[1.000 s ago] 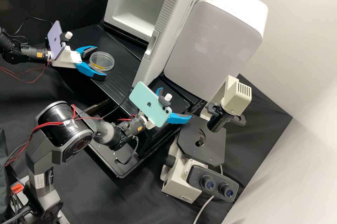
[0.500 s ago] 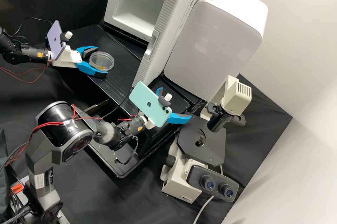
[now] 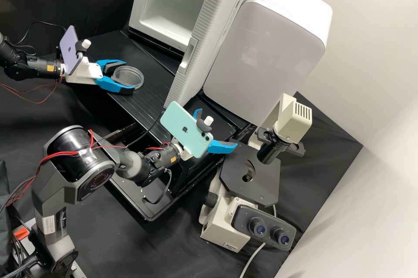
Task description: Place the petri dish in the incubator
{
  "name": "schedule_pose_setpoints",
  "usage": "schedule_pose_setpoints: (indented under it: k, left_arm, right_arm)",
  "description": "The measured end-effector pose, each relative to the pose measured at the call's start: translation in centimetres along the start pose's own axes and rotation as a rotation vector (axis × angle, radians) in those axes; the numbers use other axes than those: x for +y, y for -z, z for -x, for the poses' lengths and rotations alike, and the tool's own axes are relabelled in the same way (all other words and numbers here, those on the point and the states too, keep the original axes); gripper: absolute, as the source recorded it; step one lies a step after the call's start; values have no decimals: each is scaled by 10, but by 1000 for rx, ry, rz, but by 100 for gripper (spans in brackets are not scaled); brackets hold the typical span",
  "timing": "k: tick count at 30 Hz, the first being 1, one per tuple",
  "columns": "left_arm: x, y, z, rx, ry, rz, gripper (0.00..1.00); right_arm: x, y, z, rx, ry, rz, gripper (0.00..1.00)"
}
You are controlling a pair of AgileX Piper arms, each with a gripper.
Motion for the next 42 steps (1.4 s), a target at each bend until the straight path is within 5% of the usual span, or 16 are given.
schedule_pose_setpoints:
  k: [22, 34, 42]
  left_arm:
    - [0, 0, 0, -1, -2, 1, 0]
    - [10, 7, 13, 29, 1, 47, 0]
    - [27, 11, 24, 44, -33, 52, 0]
  right_arm:
    - [0, 0, 0, 0, 0, 0, 100]
    - [0, 0, 0, 0, 0, 0, 100]
    - [0, 0, 0, 0, 0, 0, 100]
